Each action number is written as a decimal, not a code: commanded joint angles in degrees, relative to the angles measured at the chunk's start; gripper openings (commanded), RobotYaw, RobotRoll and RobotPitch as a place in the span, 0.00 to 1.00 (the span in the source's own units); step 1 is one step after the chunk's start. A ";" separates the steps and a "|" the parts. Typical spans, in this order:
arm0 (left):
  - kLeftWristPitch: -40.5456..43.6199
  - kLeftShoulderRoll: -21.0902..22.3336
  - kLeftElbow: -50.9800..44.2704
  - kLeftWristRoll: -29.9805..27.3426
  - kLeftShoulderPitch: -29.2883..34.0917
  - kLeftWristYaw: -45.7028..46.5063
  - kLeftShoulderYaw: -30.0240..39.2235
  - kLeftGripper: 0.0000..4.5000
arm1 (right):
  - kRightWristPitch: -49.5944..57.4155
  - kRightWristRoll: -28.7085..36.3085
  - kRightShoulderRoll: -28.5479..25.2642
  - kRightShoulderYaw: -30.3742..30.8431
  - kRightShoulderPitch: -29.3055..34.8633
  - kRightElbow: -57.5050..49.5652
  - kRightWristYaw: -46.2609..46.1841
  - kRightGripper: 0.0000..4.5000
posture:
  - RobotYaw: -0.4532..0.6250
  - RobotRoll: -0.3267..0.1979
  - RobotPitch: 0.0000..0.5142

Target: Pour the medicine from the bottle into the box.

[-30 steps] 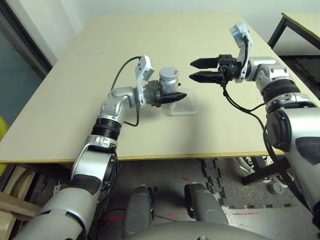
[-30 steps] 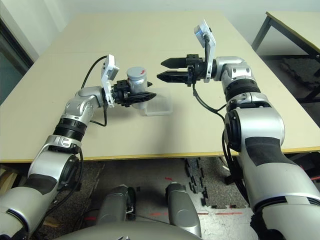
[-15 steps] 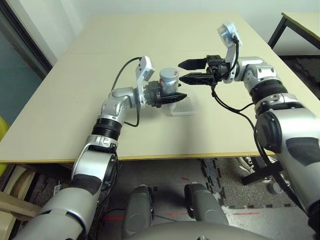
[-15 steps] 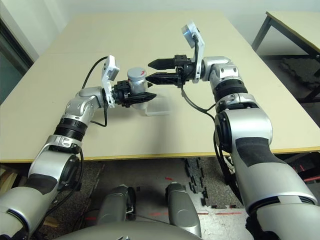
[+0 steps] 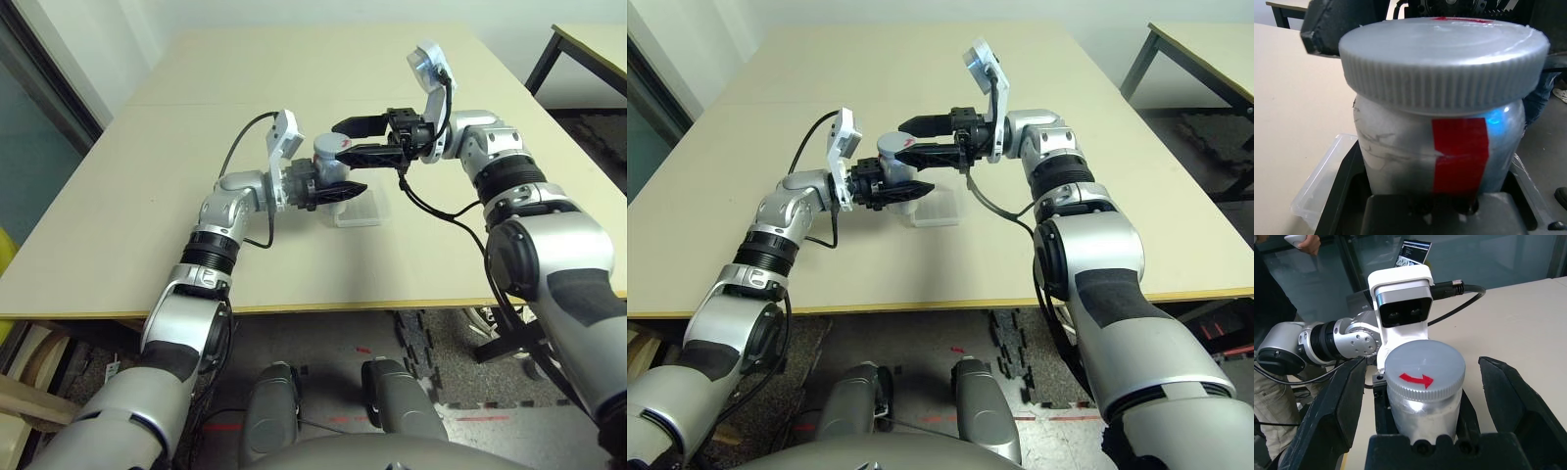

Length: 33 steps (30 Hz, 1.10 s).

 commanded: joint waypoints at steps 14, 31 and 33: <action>-0.03 -0.15 -0.48 0.27 -0.39 -0.32 -0.52 0.61 | -1.48 -0.79 1.75 0.72 -1.23 -0.11 -1.75 1.00 | 0.25 0.62 0.10; 0.45 -0.01 -0.96 0.12 -0.28 -0.30 -0.48 0.61 | -2.09 -0.80 1.95 1.02 -0.65 -0.29 -2.40 0.57 | 0.26 0.62 0.09; 0.51 0.05 -1.02 0.11 -0.27 -0.34 -0.48 0.61 | -2.03 -0.80 1.91 1.05 -0.60 -0.32 -2.28 0.57 | 0.26 0.62 0.09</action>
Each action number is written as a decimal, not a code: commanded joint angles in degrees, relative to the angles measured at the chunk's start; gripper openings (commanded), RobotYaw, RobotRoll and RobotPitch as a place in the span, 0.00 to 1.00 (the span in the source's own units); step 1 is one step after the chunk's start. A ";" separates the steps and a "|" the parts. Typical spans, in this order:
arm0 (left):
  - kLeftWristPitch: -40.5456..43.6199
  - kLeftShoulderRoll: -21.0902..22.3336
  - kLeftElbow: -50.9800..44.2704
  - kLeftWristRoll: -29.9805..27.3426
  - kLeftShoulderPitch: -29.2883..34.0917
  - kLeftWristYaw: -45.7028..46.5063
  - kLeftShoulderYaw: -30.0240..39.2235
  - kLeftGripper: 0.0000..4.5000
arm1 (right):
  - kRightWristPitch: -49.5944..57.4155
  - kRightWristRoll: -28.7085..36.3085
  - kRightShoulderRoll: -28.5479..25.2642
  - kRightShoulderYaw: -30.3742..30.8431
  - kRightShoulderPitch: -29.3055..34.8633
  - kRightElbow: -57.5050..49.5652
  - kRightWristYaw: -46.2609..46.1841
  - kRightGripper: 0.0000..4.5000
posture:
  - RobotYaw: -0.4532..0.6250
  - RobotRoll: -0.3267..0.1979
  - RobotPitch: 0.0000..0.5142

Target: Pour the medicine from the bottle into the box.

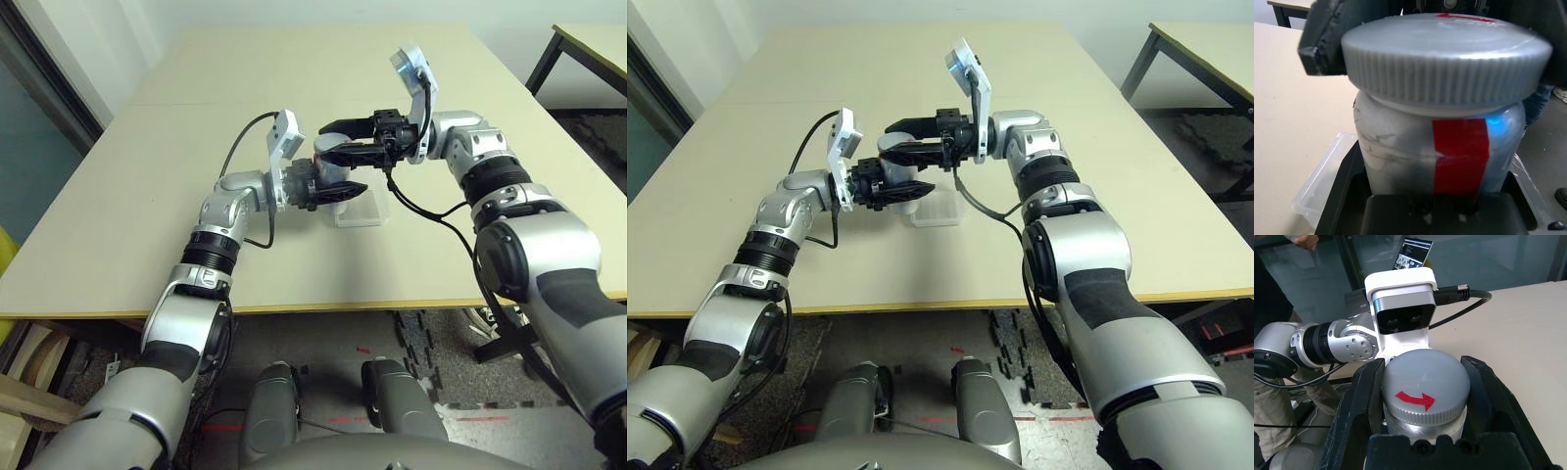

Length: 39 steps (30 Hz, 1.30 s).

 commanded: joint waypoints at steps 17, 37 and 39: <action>-0.07 -0.54 -0.76 0.13 -0.09 0.38 -0.23 0.61 | 12.73 9.45 -3.00 -10.59 -3.61 -0.50 -8.87 0.57 | 0.25 0.62 0.10; -3.64 1.17 3.02 0.83 -1.00 5.28 2.81 0.61 | 3.73 1.16 -13.68 -8.32 8.05 -3.83 -40.08 0.57 | 0.23 0.62 0.08; -4.23 1.21 3.77 0.91 -1.36 5.61 2.94 0.61 | 3.50 0.68 -14.22 -8.01 9.97 -4.79 -40.97 0.57 | 0.23 0.62 0.08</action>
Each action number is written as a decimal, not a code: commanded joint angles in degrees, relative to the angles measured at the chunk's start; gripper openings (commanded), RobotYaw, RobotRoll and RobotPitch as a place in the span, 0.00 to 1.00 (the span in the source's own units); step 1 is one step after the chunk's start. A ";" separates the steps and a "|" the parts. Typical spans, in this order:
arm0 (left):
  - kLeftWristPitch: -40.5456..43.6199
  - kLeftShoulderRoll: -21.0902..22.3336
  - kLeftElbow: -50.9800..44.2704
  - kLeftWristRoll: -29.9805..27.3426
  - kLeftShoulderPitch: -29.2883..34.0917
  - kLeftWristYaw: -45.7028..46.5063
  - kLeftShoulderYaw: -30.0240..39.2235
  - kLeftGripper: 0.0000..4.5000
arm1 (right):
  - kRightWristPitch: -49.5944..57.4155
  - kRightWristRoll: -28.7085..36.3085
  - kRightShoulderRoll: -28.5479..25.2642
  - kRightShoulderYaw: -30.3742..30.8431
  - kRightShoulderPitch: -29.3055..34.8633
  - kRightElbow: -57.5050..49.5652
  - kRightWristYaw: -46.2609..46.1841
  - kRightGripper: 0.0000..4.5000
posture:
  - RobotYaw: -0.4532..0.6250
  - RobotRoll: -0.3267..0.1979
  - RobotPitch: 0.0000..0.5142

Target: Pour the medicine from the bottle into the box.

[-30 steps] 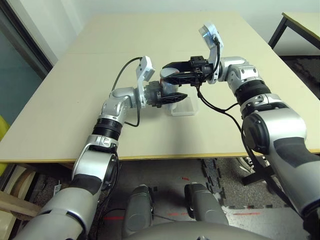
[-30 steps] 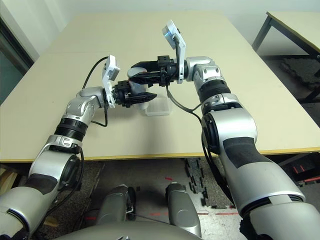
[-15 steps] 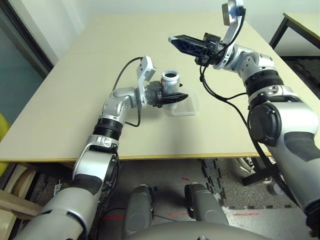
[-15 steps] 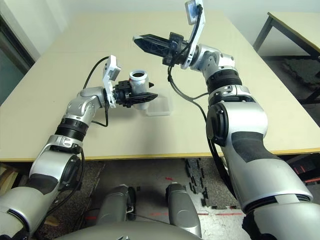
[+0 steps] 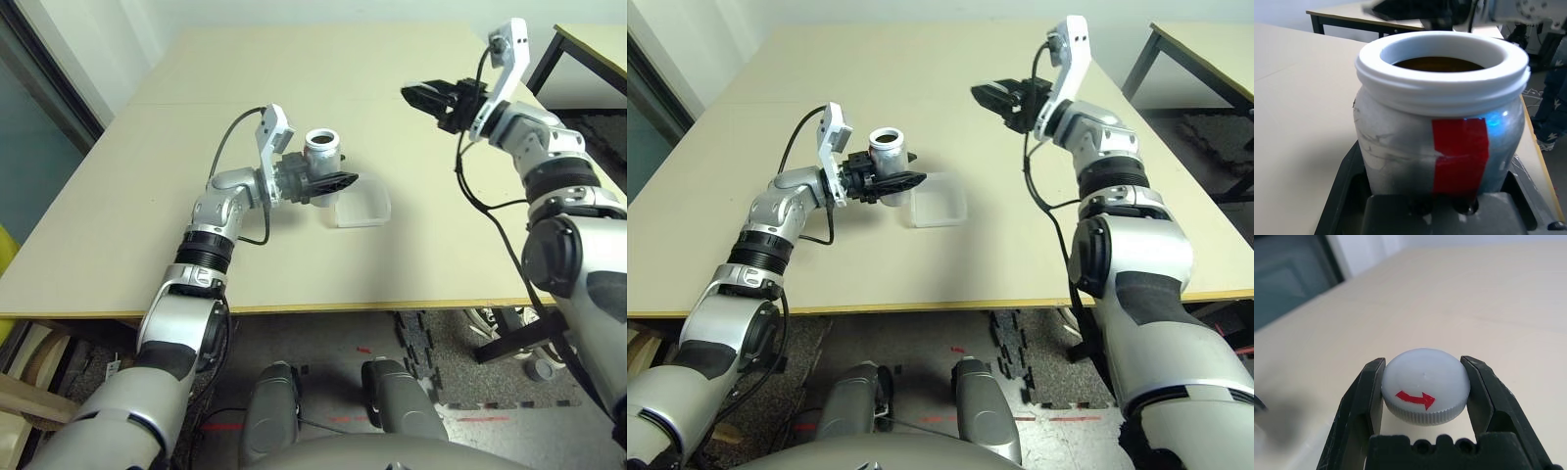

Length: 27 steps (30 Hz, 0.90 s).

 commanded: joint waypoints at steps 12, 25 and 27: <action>-2.69 1.27 3.18 0.84 -1.29 1.78 0.99 0.61 | -3.55 -3.06 -4.67 0.94 8.82 -2.19 -11.47 0.57 | 0.24 0.62 0.07; -2.84 1.94 3.26 0.88 -0.98 2.51 1.03 0.61 | -1.73 -4.67 -2.82 4.40 11.79 -0.58 -9.16 0.57 | 0.25 0.62 0.08; -2.82 2.02 3.30 0.90 -1.02 2.53 0.98 0.61 | -2.18 -4.99 -2.14 4.75 11.61 0.17 -9.74 0.57 | 0.25 0.62 0.08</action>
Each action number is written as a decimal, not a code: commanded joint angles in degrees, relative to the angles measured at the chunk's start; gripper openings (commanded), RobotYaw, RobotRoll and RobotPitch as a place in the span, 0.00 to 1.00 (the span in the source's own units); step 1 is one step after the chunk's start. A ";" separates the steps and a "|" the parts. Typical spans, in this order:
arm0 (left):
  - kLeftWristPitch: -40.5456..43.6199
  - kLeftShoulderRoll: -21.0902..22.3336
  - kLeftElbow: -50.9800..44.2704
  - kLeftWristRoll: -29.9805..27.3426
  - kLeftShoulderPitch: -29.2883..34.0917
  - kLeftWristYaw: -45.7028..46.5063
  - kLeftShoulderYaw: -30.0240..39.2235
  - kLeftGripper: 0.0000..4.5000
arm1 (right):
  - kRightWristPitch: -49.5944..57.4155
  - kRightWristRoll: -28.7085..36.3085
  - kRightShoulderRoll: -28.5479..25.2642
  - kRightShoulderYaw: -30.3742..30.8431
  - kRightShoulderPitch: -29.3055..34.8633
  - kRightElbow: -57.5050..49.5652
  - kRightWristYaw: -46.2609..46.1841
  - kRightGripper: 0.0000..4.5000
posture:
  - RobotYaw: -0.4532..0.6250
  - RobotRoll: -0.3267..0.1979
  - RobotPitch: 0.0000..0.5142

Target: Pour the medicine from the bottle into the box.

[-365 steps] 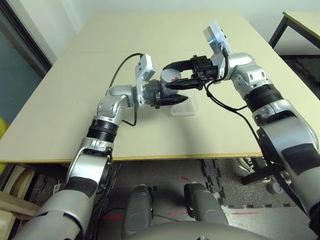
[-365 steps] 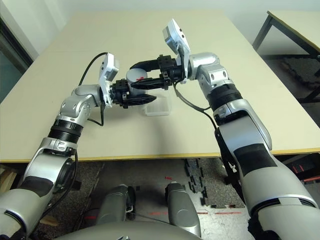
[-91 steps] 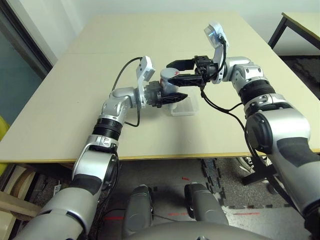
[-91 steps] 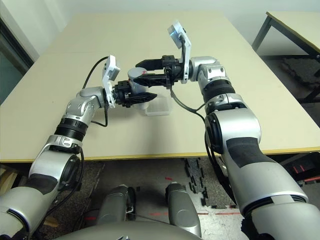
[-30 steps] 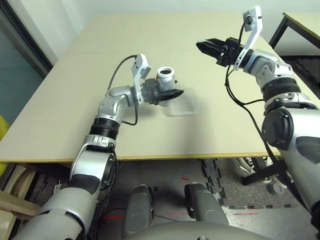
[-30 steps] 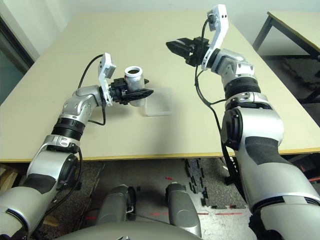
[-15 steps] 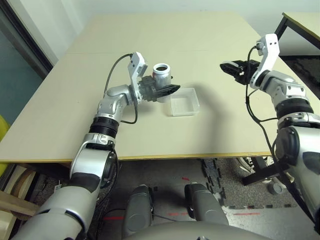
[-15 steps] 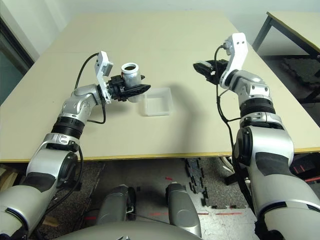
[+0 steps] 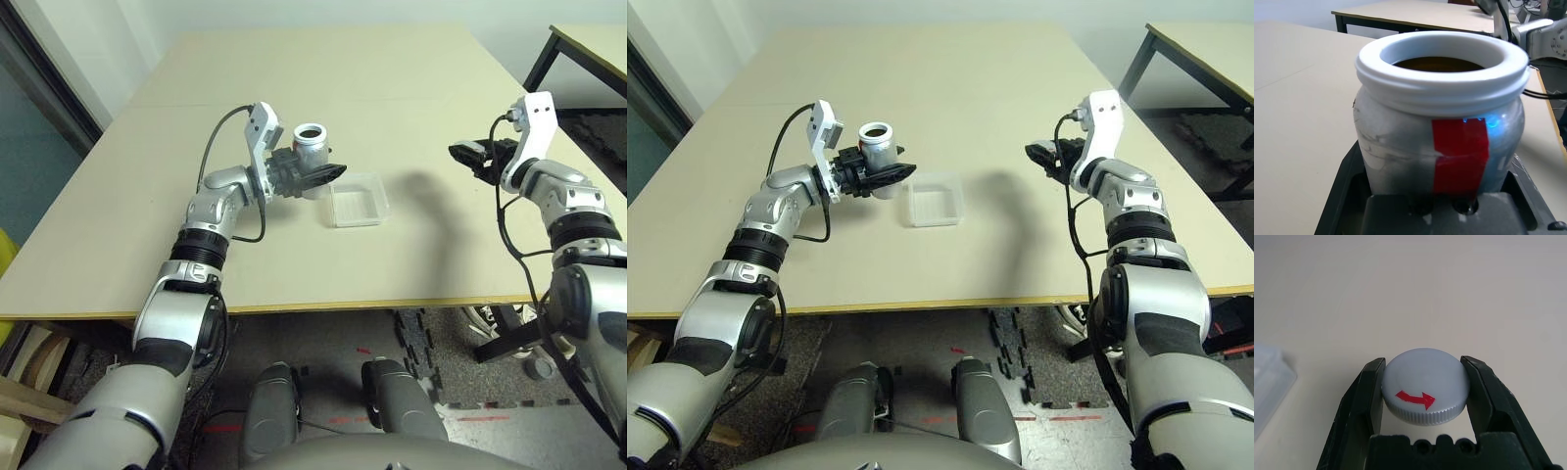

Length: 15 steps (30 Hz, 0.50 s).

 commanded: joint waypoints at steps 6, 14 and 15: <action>-0.46 0.55 0.80 0.87 -0.58 0.21 0.23 0.61 | -1.61 -1.87 2.25 1.05 -1.17 4.62 -2.99 0.57 | 0.25 0.62 0.08; -0.54 0.86 0.85 1.14 -0.76 0.62 0.28 0.61 | -4.31 -2.98 3.30 0.70 -1.96 7.21 -5.82 0.86 | 0.26 0.62 0.08; -0.57 0.92 0.79 1.18 -0.71 0.65 0.27 0.61 | -4.52 -2.94 3.36 0.61 -2.06 7.28 -5.75 0.95 | 0.26 0.62 0.08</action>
